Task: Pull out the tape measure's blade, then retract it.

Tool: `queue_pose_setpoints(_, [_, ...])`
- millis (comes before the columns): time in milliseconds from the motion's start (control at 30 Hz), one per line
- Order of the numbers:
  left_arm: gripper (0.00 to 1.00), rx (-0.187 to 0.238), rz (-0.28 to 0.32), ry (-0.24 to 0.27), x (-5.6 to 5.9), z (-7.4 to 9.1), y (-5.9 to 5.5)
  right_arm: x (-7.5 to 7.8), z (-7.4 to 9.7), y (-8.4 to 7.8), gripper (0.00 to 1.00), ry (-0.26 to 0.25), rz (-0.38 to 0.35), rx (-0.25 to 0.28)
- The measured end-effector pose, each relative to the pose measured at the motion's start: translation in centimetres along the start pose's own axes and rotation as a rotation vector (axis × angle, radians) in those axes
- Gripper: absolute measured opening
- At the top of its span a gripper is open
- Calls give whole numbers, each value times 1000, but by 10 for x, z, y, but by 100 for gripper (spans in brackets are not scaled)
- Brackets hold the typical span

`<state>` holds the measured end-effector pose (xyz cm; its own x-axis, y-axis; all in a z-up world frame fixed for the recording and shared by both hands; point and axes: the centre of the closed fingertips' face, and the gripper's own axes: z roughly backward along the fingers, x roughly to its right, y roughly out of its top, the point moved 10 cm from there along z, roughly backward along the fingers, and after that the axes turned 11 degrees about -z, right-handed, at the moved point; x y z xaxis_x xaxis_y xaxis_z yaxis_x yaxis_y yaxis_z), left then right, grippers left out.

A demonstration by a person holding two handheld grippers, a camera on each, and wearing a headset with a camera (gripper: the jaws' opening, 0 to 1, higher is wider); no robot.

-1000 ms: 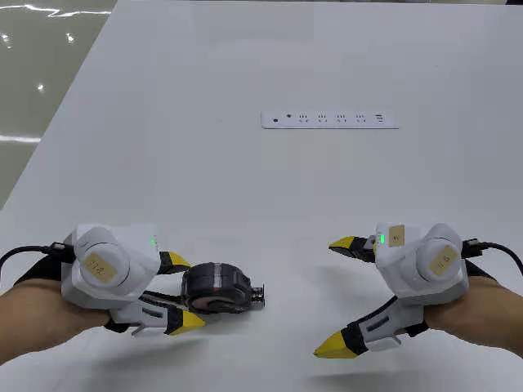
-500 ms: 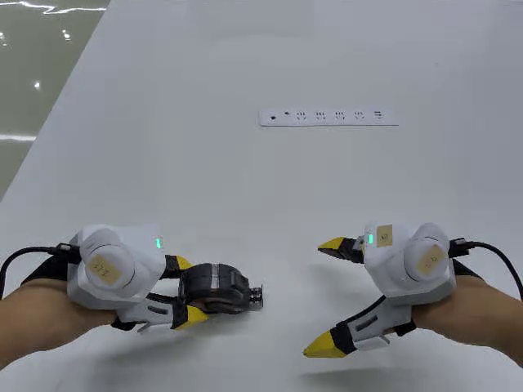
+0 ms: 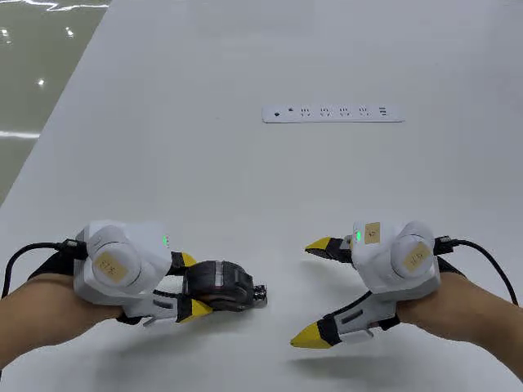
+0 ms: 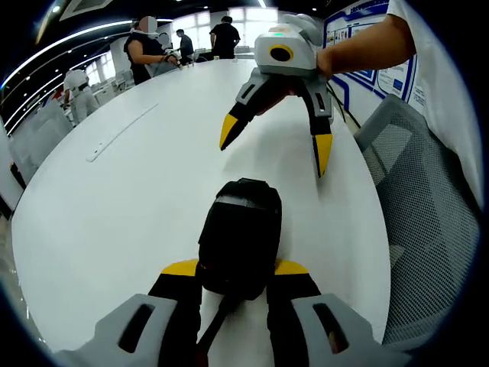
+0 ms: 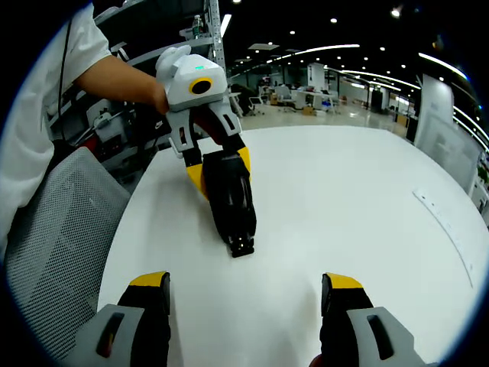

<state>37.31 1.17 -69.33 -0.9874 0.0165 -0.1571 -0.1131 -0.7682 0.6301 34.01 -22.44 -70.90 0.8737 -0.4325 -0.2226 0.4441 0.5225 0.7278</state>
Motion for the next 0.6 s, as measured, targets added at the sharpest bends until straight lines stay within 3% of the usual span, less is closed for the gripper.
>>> queue_pose_setpoints(600, [27,-13,-7,-1,0,-1,1,2,-31,9,51,47,51,32])
